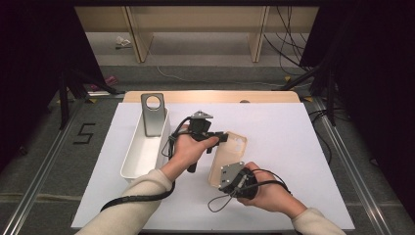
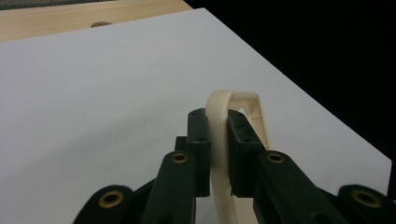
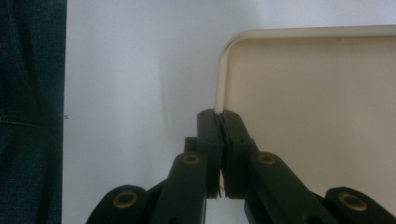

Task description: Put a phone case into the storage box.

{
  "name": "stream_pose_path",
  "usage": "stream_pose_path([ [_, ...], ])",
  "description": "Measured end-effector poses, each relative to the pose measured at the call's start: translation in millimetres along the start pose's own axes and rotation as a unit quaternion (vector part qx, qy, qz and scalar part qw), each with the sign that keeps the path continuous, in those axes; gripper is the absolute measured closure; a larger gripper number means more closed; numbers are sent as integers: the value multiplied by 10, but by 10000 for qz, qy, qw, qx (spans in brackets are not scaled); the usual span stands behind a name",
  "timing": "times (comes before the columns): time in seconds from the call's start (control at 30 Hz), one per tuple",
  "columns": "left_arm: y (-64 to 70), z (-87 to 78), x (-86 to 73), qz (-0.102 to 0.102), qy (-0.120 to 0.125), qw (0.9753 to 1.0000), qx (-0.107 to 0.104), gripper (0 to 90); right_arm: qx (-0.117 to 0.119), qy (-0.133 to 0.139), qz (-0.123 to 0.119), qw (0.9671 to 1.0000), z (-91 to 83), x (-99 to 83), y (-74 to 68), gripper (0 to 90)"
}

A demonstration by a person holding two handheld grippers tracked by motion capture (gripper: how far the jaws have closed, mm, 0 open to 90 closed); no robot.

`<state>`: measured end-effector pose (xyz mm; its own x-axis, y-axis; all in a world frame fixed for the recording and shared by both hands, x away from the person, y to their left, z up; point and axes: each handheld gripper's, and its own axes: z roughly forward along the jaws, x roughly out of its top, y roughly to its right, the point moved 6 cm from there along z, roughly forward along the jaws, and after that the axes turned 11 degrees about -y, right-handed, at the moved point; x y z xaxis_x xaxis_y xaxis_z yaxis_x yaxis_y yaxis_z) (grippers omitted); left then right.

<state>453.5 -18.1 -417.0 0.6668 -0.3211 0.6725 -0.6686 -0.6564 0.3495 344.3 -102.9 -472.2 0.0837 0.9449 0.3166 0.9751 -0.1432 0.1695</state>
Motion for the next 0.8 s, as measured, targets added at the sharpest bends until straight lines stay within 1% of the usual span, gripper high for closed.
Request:
stream_pose_path([
  [0.13, 48, -13, 15, 167, 15, 9998, -87, 816, 28, 4, 16, 10000, 9, -12, 15, 880],
  [0.3, 66, -46, 22, 191, 90, 9997, -130, 818, 15, 21, 42, 10000, 15, -14, 26, 877],
  [0.37, 76, -61, 27, 197, 154, 9996, -145, 819, 25, 49, 70, 10000, 16, -14, 33, 874],
  [0.4, 79, -66, 30, 228, 176, 9995, -136, 819, 9, 99, 104, 9999, 19, -12, 40, 872],
  [0.47, 97, -76, 36, 309, 218, 9992, -135, 819, 7, 118, 112, 9999, 21, -14, 48, 867],
  [0.5, 106, -80, 38, 389, 218, 9989, -122, 820, -8, 139, 132, 9998, 24, -13, 52, 857],
  [0.53, 116, -80, 36, 514, 197, 9985, -67, 821, -25, 160, 159, 9997, 30, -14, 56, 830],
  [0.57, 115, -80, 36, 696, 213, 9973, 93, 821, -54, 199, 178, 9996, 34, -14, 66, 788],
  [0.6, 113, -81, 35, 812, 214, 9963, 203, 821, -80, 238, 245, 9994, 31, -16, 81, 740],
  [0.63, 114, -82, 36, 821, 236, 9962, 188, 821, -118, 280, 283, 9991, 30, -19, 100, 706],
  [0.7, 108, -86, 41, 857, 272, 9957, 203, 821, -230, 359, 445, 9981, 17, -29, 143, 602],
  [0.8, 79, -110, 51, 958, 367, 9941, 360, 820, -325, 466, 714, 9958, -8, -51, 196, 498],
])
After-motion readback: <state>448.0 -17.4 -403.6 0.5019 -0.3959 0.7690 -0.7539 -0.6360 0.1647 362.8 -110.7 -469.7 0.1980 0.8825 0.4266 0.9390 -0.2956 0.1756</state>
